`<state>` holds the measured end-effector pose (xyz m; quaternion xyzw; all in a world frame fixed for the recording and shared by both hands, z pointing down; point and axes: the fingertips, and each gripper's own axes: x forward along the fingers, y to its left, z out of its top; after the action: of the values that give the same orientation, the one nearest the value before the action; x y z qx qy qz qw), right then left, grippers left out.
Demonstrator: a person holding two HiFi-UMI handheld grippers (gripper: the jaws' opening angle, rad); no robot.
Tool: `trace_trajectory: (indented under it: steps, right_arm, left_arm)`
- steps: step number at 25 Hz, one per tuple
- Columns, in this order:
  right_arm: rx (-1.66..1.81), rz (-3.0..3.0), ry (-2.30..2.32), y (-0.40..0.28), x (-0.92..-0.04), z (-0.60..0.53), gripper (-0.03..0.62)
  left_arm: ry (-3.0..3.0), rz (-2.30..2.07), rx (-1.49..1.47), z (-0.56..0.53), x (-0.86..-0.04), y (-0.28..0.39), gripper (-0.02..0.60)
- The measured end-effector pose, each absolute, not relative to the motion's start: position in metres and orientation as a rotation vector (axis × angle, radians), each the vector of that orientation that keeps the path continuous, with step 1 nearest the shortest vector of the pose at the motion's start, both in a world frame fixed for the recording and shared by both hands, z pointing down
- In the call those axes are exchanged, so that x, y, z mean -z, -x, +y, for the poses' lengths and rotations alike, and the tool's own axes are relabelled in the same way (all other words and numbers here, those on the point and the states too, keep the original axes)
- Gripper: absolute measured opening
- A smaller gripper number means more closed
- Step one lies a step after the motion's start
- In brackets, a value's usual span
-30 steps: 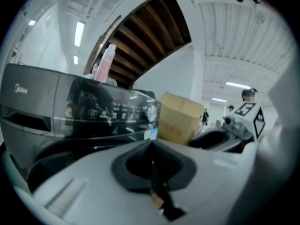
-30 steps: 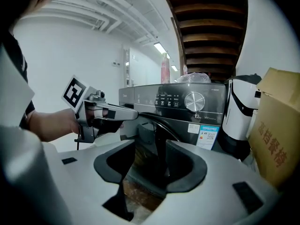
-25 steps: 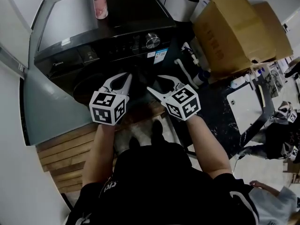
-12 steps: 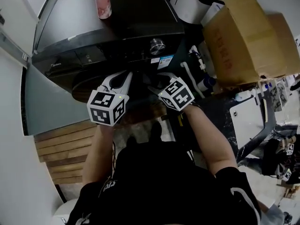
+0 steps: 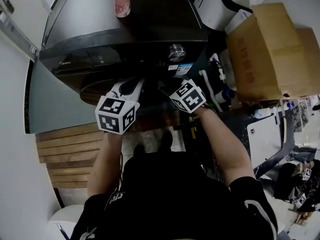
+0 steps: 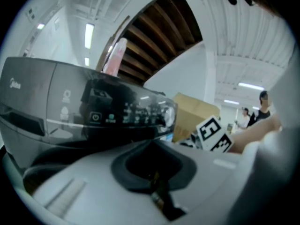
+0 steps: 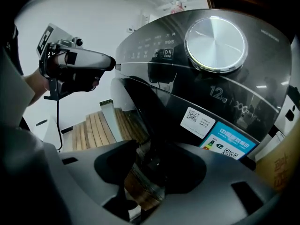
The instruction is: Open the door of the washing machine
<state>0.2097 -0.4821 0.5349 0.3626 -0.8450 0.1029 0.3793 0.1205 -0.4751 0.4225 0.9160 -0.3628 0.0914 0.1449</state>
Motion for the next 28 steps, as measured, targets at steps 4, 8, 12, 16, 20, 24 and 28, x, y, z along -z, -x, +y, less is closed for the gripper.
trace_trajectory:
  steps: [4, 8, 12, 16, 20, 24, 28]
  right_arm:
    - [-0.217, -2.126, -0.885, -0.209, -0.542, -0.485, 0.181]
    - [-0.138, -2.049, -0.816, -0.211, -0.557, -0.485, 0.181]
    - [-0.08, -2.013, -0.78, -0.212, -0.559, -0.486, 0.169]
    - [-0.009, -1.995, -0.731, -0.215, -0.561, -0.488, 0.123]
    - [0.057, -1.964, -0.676, -0.214, -0.562, -0.49, 0.098]
    - [0.028, -1.962, -0.67, -0.212, -0.562, -0.492, 0.091]
    - [0.017, -1.965, -0.67, -0.21, -0.563, -0.493, 0.095]
  left_arm:
    - [-2.63, -1.066, -0.258, -0.474, -0.422, -0.117, 0.009]
    - [-2.61, -1.084, -0.251, -0.474, -0.425, -0.113, 0.009]
    - [-2.599, -1.095, -0.242, -0.472, -0.426, -0.111, 0.009]
    - [-2.589, -1.1, -0.239, -0.469, -0.427, -0.111, 0.009]
    - [-2.581, -1.106, -0.242, -0.467, -0.43, -0.108, 0.009]
    - [-2.568, -1.114, -0.246, -0.466, -0.432, -0.105, 0.009]
    - [-2.564, -1.12, -0.253, -0.467, -0.432, -0.104, 0.009]
